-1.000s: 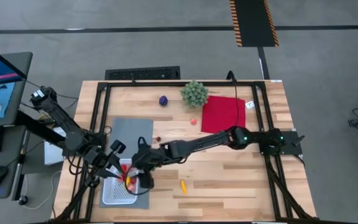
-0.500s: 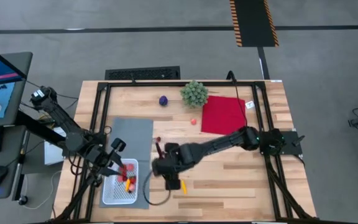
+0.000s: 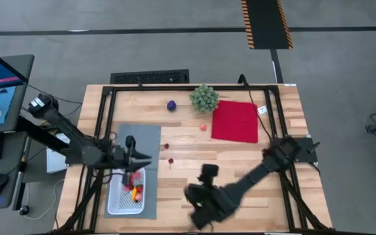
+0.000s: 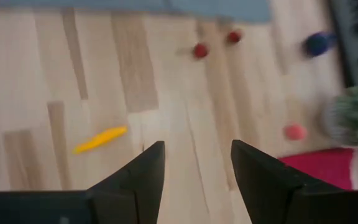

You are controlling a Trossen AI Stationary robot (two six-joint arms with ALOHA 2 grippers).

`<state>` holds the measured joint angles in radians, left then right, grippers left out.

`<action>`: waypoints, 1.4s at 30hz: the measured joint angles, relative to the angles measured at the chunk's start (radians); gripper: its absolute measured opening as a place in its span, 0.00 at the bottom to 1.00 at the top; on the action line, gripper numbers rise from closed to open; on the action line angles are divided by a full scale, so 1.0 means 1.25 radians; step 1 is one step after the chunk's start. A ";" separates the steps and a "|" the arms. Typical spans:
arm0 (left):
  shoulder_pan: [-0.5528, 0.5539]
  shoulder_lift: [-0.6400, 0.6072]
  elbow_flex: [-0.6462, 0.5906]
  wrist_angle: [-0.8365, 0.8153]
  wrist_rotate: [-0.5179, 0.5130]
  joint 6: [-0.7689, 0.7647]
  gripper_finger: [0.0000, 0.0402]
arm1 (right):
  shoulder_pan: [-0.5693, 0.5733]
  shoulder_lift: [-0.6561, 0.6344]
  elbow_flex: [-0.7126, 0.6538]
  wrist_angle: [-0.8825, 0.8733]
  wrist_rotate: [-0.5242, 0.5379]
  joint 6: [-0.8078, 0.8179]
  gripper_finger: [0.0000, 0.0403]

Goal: Pick and placing Produce into tupperware
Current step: Put the red cherry into the white basket

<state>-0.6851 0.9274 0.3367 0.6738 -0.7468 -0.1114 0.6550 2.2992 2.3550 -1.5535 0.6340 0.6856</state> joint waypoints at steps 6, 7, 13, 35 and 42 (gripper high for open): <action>0.103 0.023 0.038 -0.095 -0.057 -0.075 0.18 | 0.141 -0.073 -0.028 -0.014 0.198 0.128 0.50; 0.114 0.023 0.049 -0.120 -0.082 -0.085 0.18 | 0.163 -0.083 -0.041 -0.013 0.222 0.148 0.49; 0.216 0.052 0.119 -0.271 -0.082 -0.161 0.18 | 0.279 -0.145 -0.195 -0.014 0.395 0.312 0.48; 0.405 0.468 0.485 -0.900 0.473 -0.530 0.16 | 0.340 -0.240 -0.512 0.000 0.448 0.690 0.46; 0.404 0.573 0.527 -0.908 0.503 -0.557 0.41 | 0.354 -0.240 -0.515 0.008 0.447 0.689 0.45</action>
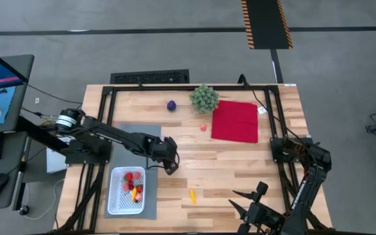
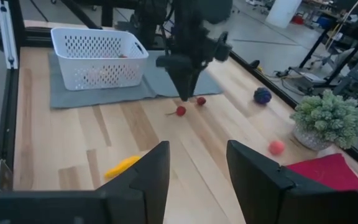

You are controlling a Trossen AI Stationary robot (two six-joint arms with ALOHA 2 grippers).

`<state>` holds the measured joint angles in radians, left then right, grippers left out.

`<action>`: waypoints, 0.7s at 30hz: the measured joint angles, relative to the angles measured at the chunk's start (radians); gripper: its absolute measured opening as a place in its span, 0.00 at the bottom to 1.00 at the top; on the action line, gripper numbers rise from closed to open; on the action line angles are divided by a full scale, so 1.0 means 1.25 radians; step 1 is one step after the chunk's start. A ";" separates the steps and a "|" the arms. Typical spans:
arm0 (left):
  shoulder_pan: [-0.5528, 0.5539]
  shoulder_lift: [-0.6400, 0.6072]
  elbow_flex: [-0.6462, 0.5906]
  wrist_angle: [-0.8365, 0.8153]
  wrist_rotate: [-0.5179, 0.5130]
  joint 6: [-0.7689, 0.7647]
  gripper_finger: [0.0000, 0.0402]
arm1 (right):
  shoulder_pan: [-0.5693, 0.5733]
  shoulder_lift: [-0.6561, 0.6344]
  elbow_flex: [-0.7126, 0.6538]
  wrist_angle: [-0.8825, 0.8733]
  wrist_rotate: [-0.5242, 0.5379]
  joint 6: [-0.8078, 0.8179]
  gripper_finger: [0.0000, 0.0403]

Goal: Pick and placing Produce into tupperware
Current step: Put the red cherry into the white basket

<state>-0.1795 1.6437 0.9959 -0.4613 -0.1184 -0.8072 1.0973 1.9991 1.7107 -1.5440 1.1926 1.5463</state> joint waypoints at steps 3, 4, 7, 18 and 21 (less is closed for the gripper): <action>0.001 0.036 0.019 -0.007 0.014 0.006 0.50 | 0.000 0.000 0.000 0.000 0.001 -0.001 0.44; 0.000 0.040 0.028 -0.004 0.014 0.007 0.53 | 0.000 0.000 0.000 0.000 0.001 -0.001 0.44; -0.001 0.064 0.037 -0.025 0.014 0.001 0.55 | -0.005 0.000 0.000 0.005 0.002 -0.007 0.44; -0.004 0.074 0.038 -0.089 -0.029 -0.026 0.45 | -0.004 0.000 0.000 0.010 0.004 -0.008 0.43; -0.004 0.078 0.038 -0.080 -0.020 -0.025 0.42 | -0.004 0.001 0.000 0.012 0.004 -0.008 0.43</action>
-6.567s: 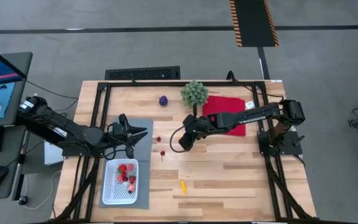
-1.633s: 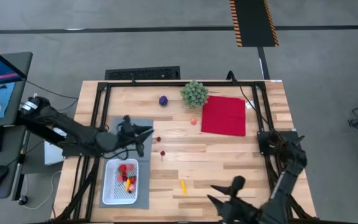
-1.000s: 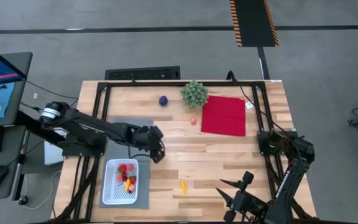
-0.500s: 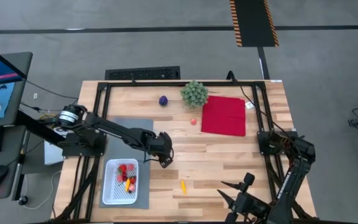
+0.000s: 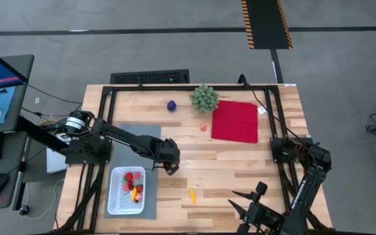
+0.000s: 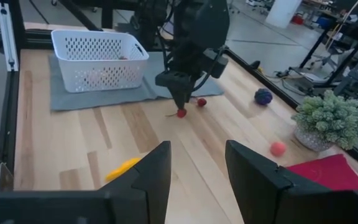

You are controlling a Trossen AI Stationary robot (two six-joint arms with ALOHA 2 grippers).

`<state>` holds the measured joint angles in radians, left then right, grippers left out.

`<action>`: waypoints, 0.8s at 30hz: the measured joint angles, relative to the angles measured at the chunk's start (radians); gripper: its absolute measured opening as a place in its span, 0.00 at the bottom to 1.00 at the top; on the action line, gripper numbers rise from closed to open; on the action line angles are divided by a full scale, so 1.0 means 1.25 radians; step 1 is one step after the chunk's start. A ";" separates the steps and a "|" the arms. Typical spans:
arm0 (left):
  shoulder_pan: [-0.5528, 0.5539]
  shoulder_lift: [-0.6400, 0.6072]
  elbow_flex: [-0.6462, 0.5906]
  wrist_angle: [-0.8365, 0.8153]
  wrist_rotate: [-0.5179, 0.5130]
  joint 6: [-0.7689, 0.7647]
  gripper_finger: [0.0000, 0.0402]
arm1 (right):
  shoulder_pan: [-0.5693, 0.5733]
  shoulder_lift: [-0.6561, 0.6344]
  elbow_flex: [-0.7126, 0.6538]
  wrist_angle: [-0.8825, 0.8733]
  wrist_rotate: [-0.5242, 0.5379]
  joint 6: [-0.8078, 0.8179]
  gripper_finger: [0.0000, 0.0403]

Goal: Pick and placing Produce into tupperware
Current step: Put the red cherry into the white basket

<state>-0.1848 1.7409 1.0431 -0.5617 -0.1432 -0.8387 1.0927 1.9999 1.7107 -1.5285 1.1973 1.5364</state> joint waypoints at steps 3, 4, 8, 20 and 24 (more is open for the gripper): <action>0.000 0.011 0.000 0.003 0.012 -0.001 0.41 | 0.000 0.000 0.000 0.000 0.000 0.000 0.43; 0.000 0.019 0.000 0.013 0.019 0.000 0.41 | 0.000 0.000 0.000 0.000 -0.001 0.000 0.43; 0.000 0.050 -0.001 0.030 0.046 0.001 0.41 | 0.000 0.001 0.000 0.000 -0.005 0.000 0.43; 0.002 0.048 -0.001 0.042 0.014 0.023 0.23 | -0.001 0.001 0.000 0.015 -0.005 -0.010 0.43; 0.002 0.049 -0.001 0.042 0.001 0.035 0.10 | -0.001 0.001 0.000 0.044 -0.005 -0.042 0.43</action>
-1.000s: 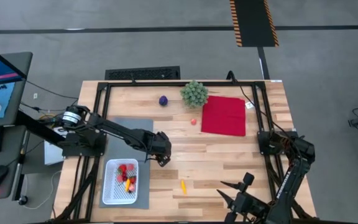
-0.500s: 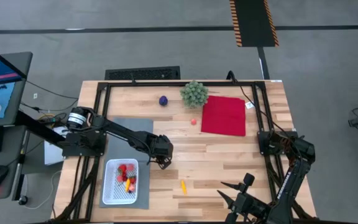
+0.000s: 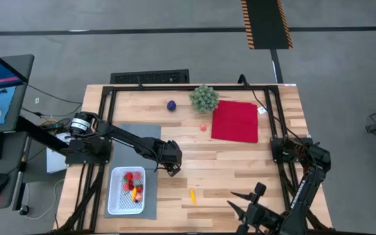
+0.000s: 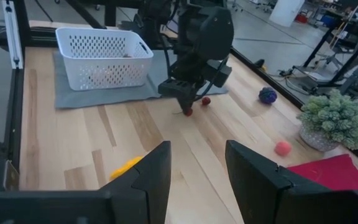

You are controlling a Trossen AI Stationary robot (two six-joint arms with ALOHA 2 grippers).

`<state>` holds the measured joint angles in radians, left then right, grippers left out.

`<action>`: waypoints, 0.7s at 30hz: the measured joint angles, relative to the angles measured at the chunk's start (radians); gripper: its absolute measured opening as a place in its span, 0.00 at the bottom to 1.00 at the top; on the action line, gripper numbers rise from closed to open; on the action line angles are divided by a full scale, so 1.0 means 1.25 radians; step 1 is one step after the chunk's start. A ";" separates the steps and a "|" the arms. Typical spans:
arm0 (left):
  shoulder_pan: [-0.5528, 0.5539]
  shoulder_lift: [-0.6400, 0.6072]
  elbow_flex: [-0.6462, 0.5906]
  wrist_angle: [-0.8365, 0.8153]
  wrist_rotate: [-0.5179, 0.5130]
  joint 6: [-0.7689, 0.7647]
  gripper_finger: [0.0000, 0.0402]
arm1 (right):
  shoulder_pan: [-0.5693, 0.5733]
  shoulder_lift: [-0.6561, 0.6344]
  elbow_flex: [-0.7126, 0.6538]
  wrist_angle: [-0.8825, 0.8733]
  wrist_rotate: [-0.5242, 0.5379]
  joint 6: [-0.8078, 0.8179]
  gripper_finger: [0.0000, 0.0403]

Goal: Pick and placing Produce into tupperware
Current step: Put the red cherry into the white basket

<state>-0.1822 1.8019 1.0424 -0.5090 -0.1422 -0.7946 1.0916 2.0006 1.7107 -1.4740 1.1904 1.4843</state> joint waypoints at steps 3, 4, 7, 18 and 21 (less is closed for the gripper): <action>0.000 -0.001 0.000 0.000 -0.003 0.005 0.05 | -0.001 0.000 0.000 0.002 0.000 -0.001 0.43; -0.003 -0.003 0.000 -0.001 -0.003 0.011 0.04 | -0.001 0.000 0.000 0.002 0.000 -0.001 0.43; -0.019 -0.026 0.000 -0.011 -0.004 0.030 0.06 | -0.001 0.000 0.000 0.002 0.000 -0.001 0.43; -0.194 -0.229 0.045 -0.318 -0.146 -0.148 0.08 | -0.001 0.000 0.000 0.006 -0.001 0.000 0.43; -0.268 -0.284 0.045 -0.343 -0.147 -0.288 0.08 | -0.006 0.000 0.000 0.008 -0.001 -0.001 0.43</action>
<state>-0.5168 1.4464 1.0990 -0.9374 -0.3259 -1.1550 1.0842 2.0006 1.7107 -1.4636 1.1892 1.4834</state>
